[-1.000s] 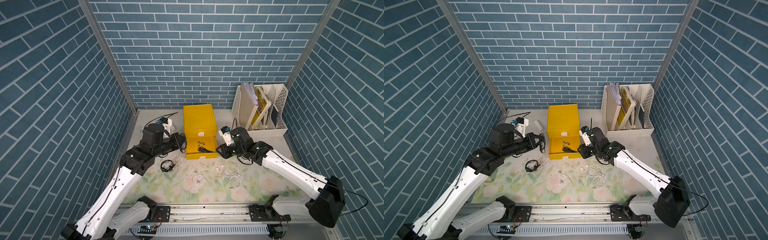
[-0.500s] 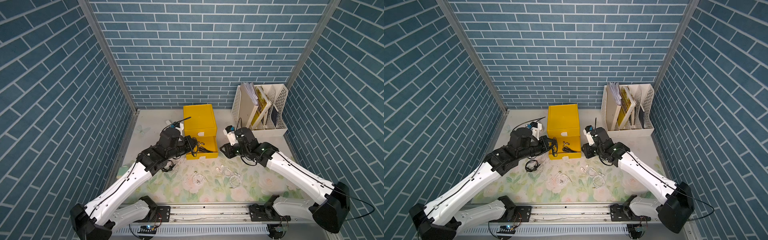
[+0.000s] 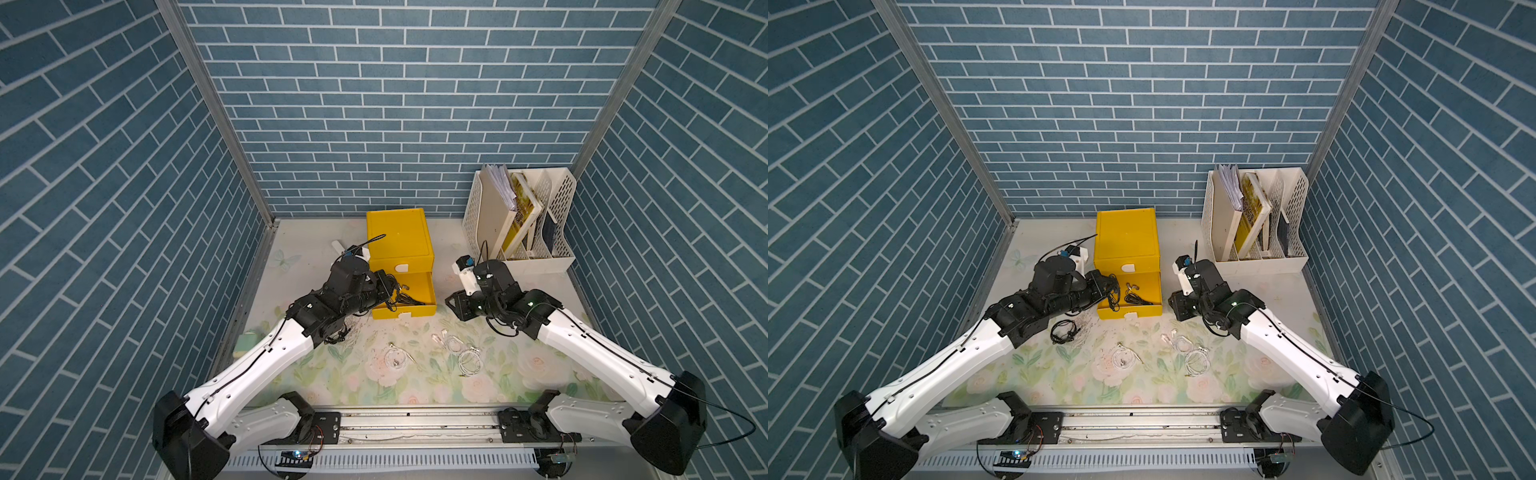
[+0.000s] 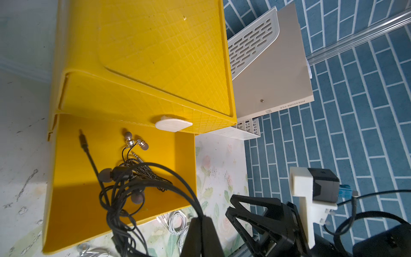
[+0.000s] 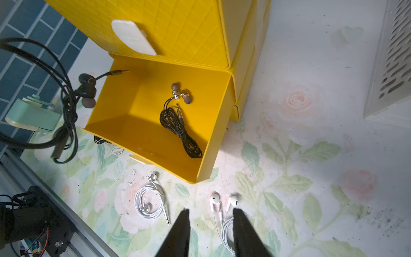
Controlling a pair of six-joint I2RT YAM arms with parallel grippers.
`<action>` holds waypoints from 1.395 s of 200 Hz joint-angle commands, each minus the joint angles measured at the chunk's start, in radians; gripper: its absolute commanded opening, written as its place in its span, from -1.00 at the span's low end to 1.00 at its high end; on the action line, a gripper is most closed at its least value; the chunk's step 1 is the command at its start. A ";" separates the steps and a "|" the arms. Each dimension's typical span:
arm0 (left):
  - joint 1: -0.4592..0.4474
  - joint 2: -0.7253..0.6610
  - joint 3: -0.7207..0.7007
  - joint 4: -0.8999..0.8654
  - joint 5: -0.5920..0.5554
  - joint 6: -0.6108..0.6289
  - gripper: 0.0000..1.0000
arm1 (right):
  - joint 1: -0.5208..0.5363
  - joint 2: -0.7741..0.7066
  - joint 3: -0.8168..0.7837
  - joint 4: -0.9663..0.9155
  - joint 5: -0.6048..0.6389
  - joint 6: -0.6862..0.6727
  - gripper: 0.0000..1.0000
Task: Place the wired earphones into the drawer by color
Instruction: Place the wired earphones in the drawer.
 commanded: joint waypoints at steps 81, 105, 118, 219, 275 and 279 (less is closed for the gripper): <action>-0.005 0.093 0.005 0.058 -0.090 0.016 -1.00 | -0.007 -0.055 -0.055 -0.030 0.041 0.006 -0.31; -0.005 0.123 0.006 0.074 -0.093 0.023 -1.00 | -0.008 -0.063 -0.072 -0.030 0.042 0.007 -0.31; -0.004 0.136 0.007 0.075 -0.110 0.030 -1.00 | -0.008 -0.069 -0.081 -0.029 0.041 0.005 -0.31; 0.002 0.240 0.050 0.120 -0.125 0.052 -1.00 | -0.014 -0.087 -0.105 -0.041 0.055 -0.014 -0.31; 0.003 0.280 0.042 0.106 -0.132 0.066 -1.00 | -0.019 -0.087 -0.115 -0.040 0.059 -0.018 -0.31; 0.003 0.280 0.039 0.103 -0.132 0.065 -1.00 | -0.020 -0.088 -0.116 -0.039 0.060 -0.018 -0.31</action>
